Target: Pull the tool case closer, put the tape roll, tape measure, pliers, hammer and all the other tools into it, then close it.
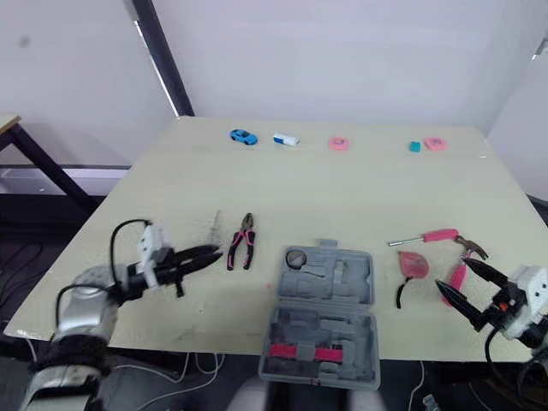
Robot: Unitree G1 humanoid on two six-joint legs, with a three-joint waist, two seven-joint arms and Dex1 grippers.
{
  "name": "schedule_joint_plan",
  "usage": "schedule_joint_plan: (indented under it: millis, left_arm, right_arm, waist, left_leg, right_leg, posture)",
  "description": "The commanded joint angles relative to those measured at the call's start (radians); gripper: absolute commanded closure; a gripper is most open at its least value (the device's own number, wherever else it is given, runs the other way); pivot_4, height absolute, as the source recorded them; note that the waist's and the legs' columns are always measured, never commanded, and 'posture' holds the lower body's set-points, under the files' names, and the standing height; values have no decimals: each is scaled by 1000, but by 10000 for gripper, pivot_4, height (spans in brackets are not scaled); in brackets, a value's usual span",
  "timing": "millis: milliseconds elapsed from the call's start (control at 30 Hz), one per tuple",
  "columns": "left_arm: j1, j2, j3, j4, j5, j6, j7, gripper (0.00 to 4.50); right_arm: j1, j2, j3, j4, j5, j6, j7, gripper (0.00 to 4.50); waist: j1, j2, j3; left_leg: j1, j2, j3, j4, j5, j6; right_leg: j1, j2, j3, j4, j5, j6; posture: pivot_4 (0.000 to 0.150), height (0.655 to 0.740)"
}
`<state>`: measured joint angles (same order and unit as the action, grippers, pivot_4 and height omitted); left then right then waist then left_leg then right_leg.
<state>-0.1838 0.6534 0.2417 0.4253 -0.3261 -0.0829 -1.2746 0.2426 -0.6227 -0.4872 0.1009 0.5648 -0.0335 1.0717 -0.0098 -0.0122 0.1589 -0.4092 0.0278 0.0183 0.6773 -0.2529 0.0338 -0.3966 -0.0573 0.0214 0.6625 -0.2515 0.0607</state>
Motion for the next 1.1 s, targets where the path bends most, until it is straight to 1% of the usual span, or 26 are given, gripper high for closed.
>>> schedule_joint_plan:
  millis: [33, 67, 100, 133, 167, 200, 267, 300, 467, 667, 767, 900, 1000, 1100]
  left_arm:
    - [143, 49, 102, -93, -50, 35, 51, 30605]
    - [190, 56, 129, -103, -60, 40, 63, 27570]
    - [243, 64, 162, -97, -63, 35, 75, 23705]
    - [287, 72, 192, -80, -63, 25, 86, 22164]
    - [317, 77, 212, -72, -63, 20, 94, 17702]
    - [344, 79, 230, -65, -68, 19, 103, 14256]
    - [381, 82, 253, -50, -77, 15, 111, 3995]
    - [395, 82, 261, -41, -79, 10, 109, 888]
    - [420, 85, 271, -21, -79, -9, 113, 888]
    - [399, 91, 251, -40, -87, -3, 101, 888]
    - [364, 97, 230, -96, -109, 34, 82, 888]
    - [306, 107, 175, -194, -120, 79, 55, 888]
    - [281, 142, 86, -273, -79, 61, -1, 888]
    - [239, 142, 49, -341, -114, 117, -1, 888]
  right_arm:
    - [59, -12, -82, 17, 27, -28, 22, 0]
    - [78, -10, -100, 22, 35, -31, 28, 0]
    - [102, -9, -124, 28, 44, -28, 32, 0]
    - [126, -8, -145, 34, 51, -28, 38, 0]
    - [143, -8, -159, 38, 56, -28, 42, 0]
    - [158, -8, -174, 46, 60, -33, 50, 0]
    - [180, -7, -196, 65, 62, -45, 64, 0]
    - [191, -7, -206, 80, 60, -54, 73, 0]
    - [222, -4, -232, 139, 52, -85, 95, 0]
    - [221, -1, -217, 165, 24, -120, 94, 0]
    - [212, 14, -194, 106, 19, -127, 78, 0]
    - [200, 36, -141, -21, 34, -66, 44, 0]
    - [199, 54, -75, -158, 27, 25, -40, 0]
    - [194, 75, -24, -261, 6, 71, -117, 0]
  waist:
    - [0, 0, 0]
    - [2, 0, 0]
    - [2, 0, 0]
    - [1, 0, 0]
    - [0, 0, 0]
    - [0, -1, 0]
    - [1, -1, 0]
    - [2, -1, 0]
    - [2, -2, -1]
    - [0, -2, -1]
    - [0, -2, -1]
    - [0, -1, -1]
    - [0, -1, -1]
    - [0, -1, -1]
  left_leg:
    - [0, 0, 0, -3, 0, 0]
    - [2, 0, 1, -5, 0, 0]
    - [3, 0, 2, -5, 0, 0]
    - [4, 0, 2, -5, 0, 0]
    - [6, 0, 4, -6, 0, 0]
    - [10, 0, 5, -8, 0, 0]
    - [11, 0, 5, -10, 0, 0]
    - [11, 0, 5, -10, 0, 0]
    - [11, 0, 6, -10, 0, -1]
    - [11, 0, 5, -12, 0, -1]
    - [11, 0, 5, -12, 0, -1]
    - [10, 1, 5, -12, -2, -5]
    - [10, 0, 6, -13, -2, -4]
    - [10, 0, 6, -17, -2, -4]
  right_leg:
    - [0, 0, 0, -1, 0, 0]
    - [0, -1, 0, -1, 0, 0]
    - [0, -3, 0, -1, -2, -4]
    - [0, -4, 0, -1, -3, -5]
    - [2, -8, 1, -1, -3, -5]
    - [4, -10, 2, -1, -4, -6]
    - [4, -11, 1, -2, -5, -7]
    - [3, -11, 1, -2, -5, -7]
    - [3, -16, 1, -2, -5, -7]
    - [2, -17, 1, -2, -5, -8]
    - [2, -17, 2, -2, -5, -8]
    - [1, -22, -4, -2, -5, -8]
    - [0, -24, -6, -3, -5, -9]
    - [0, -25, -6, -5, -5, -9]
  posture:
    - [1500, 7400]
    - [1500, 7400]
    - [1500, 7400]
    - [1500, 7400]
    - [1500, 7400]
    - [1500, 7400]
    - [1500, 7400]
    - [1500, 7400]
    - [1500, 7400]
    - [1500, 7400]
    - [1500, 7400]
    - [1500, 7400]
    - [1500, 7400]
    - [1500, 7400]
